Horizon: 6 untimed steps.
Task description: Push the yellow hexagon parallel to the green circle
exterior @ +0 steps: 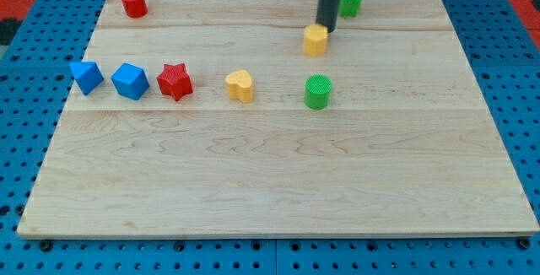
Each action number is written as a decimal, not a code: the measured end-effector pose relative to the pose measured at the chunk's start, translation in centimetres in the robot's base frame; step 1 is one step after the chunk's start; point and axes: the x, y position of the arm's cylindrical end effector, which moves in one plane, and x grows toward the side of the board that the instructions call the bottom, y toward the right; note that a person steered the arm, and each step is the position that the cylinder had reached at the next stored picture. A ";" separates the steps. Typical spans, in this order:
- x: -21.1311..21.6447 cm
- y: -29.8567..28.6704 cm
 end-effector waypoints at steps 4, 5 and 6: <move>5.6 -0.6; 6.2 4.4; 4.6 5.0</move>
